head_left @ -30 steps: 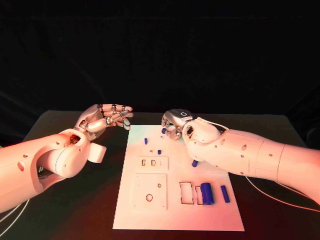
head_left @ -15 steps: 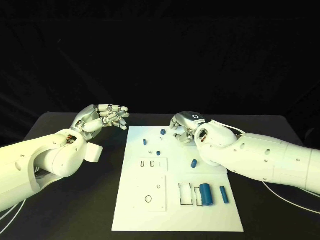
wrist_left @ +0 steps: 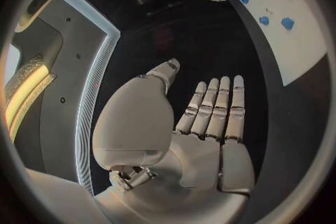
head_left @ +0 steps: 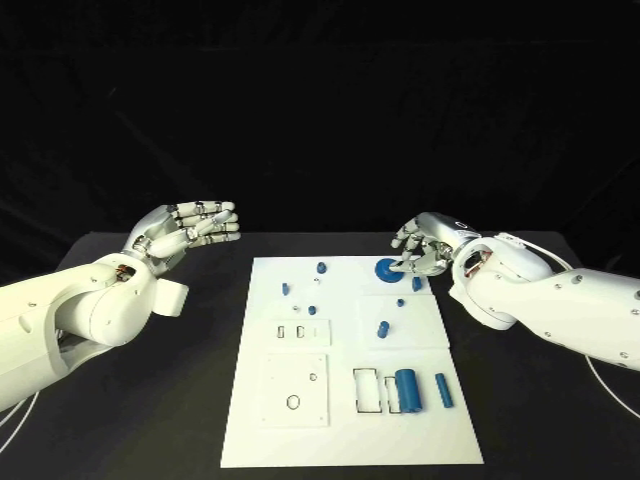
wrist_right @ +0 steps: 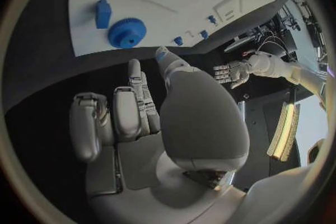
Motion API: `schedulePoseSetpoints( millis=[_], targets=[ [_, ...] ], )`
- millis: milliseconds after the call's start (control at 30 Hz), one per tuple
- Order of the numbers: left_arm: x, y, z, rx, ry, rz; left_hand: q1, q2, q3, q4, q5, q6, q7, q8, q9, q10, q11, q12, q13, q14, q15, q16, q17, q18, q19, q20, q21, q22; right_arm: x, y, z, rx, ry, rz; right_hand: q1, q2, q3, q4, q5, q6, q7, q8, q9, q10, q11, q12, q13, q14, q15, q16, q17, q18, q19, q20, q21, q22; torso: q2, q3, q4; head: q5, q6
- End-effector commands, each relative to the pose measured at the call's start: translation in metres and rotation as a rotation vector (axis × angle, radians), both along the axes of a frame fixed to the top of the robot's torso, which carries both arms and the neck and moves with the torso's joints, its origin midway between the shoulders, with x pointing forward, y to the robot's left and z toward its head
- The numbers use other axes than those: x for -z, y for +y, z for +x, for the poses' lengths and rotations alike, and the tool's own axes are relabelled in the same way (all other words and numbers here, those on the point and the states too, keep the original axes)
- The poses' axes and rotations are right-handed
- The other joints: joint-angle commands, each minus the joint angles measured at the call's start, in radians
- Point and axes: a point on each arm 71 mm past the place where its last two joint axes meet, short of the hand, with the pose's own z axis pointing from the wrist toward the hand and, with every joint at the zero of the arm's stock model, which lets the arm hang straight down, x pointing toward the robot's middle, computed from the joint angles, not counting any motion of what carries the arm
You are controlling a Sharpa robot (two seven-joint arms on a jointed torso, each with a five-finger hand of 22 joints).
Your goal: Assemble the parts on the task board
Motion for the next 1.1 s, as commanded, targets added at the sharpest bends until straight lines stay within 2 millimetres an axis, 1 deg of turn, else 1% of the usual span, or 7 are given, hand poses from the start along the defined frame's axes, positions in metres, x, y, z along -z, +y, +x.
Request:
schedulePoseSetpoints(
  millis=[33,100,200,300,567,867,1100],
  targets=[
    [-0.003,0.002,0.001,-0.012,-0.022,-0.032,0.014,0.005,-0.011,0.002,0.001,-0.009,0.067,-0.002,-0.004,-0.011,-0.001,-0.002,-0.001,-0.011,0.004,-0.018,-0.014,-0.02,-0.008,-0.002,-0.013,-0.001,0.005,-0.006,0.001,-0.028,0.085,-0.004,0.032,0.005,-0.039,0.023,0.002,-0.005,-0.005,-0.003,0.006,0.013,-0.011,0.078,0.07,0.026,-0.009,0.007,0.004,-0.011,0.018,-0.01,0.003,0.14,-0.001,0.0012,-0.0018,-0.001,0.0],
    [-0.003,0.003,0.001,-0.021,-0.022,-0.031,0.023,0.01,-0.031,0.008,0.002,-0.014,0.076,0.001,-0.008,-0.026,0.003,-0.003,-0.001,-0.078,0.011,-0.053,-0.057,-0.032,-0.075,-0.001,-0.052,-0.006,0.007,-0.011,0.003,-0.02,0.106,-0.018,0.065,0.012,-0.086,0.063,0.012,0.001,-0.01,0.002,0.015,-0.04,-0.016,0.205,0.198,0.029,-0.014,0.019,0.015,-0.012,0.023,-0.014,0.007,0.149,0.001,0.0019,-0.0001,-0.003,0.001],
    [-0.004,0.006,0.0,-0.038,-0.024,-0.027,0.039,0.017,-0.063,0.017,0.003,-0.027,0.08,0.003,-0.016,-0.089,0.011,-0.009,-0.004,-0.15,0.021,-0.091,-0.105,-0.046,-0.161,-0.001,-0.095,-0.012,0.009,-0.017,0.006,-0.005,0.129,-0.035,0.073,0.025,-0.119,0.067,0.014,0.002,-0.011,0.005,0.021,-0.088,-0.017,0.31,0.308,0.032,-0.014,0.032,0.03,-0.015,0.029,-0.015,0.013,0.159,0.001,0.0013,-0.0005,-0.007,-0.001],
    [-0.004,0.009,0.001,-0.056,-0.026,-0.025,0.051,0.022,-0.089,0.025,0.004,-0.06,0.082,-0.005,-0.029,-0.151,0.018,-0.013,-0.008,-0.193,0.028,-0.111,-0.132,-0.053,-0.183,-0.001,-0.111,-0.013,0.01,-0.019,0.01,0.012,0.142,-0.046,0.08,0.034,-0.139,0.068,0.017,-0.004,-0.007,0.003,0.024,-0.117,-0.015,0.399,0.396,0.04,-0.013,0.062,0.068,-0.02,0.044,-0.012,0.03,0.179,0.001,-0.0002,0.0003,-0.008,-0.002],
    [-0.003,0.012,0.002,-0.069,-0.023,-0.025,0.06,0.028,-0.096,0.028,0.005,-0.054,0.092,-0.002,-0.029,-0.145,0.015,-0.011,-0.007,-0.177,0.027,-0.11,-0.133,-0.053,-0.17,-0.002,-0.111,-0.011,0.013,-0.011,0.019,0.029,0.151,-0.058,0.087,0.05,-0.159,0.067,0.032,-0.012,-0.002,0.003,0.03,-0.016,-0.009,0.79,0.786,0.059,-0.006,0.145,0.183,-0.029,0.066,-0.007,0.057,0.212,0.001,-0.0019,0.0028,-0.007,-0.006],
    [-0.002,0.009,0.002,-0.063,-0.013,-0.034,0.065,0.035,-0.098,0.03,0.004,-0.041,0.096,0.004,-0.027,-0.126,0.014,-0.007,-0.005,-0.163,0.025,-0.109,-0.134,-0.051,-0.16,-0.002,-0.11,-0.01,0.016,0.003,0.027,0.033,0.152,-0.064,0.069,0.056,-0.162,0.067,0.075,-0.007,0.001,0.007,0.033,0.085,-0.005,1.007,1.004,0.079,-0.001,0.215,0.293,-0.039,0.09,-0.003,0.088,0.243,0.002,-0.0019,0.0052,-0.004,-0.01],
    [-0.002,0.007,0.002,-0.053,-0.009,-0.037,0.068,0.037,-0.099,0.031,0.004,-0.031,0.097,0.008,-0.026,-0.115,0.013,-0.005,-0.004,-0.147,0.024,-0.107,-0.132,-0.05,-0.151,-0.002,-0.108,-0.009,0.02,0.011,0.028,0.025,0.171,-0.076,0.067,0.059,-0.158,0.066,0.08,-0.002,0.0,0.009,0.034,0.116,-0.005,1.059,1.056,0.084,-0.001,0.232,0.321,-0.043,0.1,-0.002,0.101,0.255,0.003,-0.0025,0.0054,-0.004,-0.012]
  ],
)
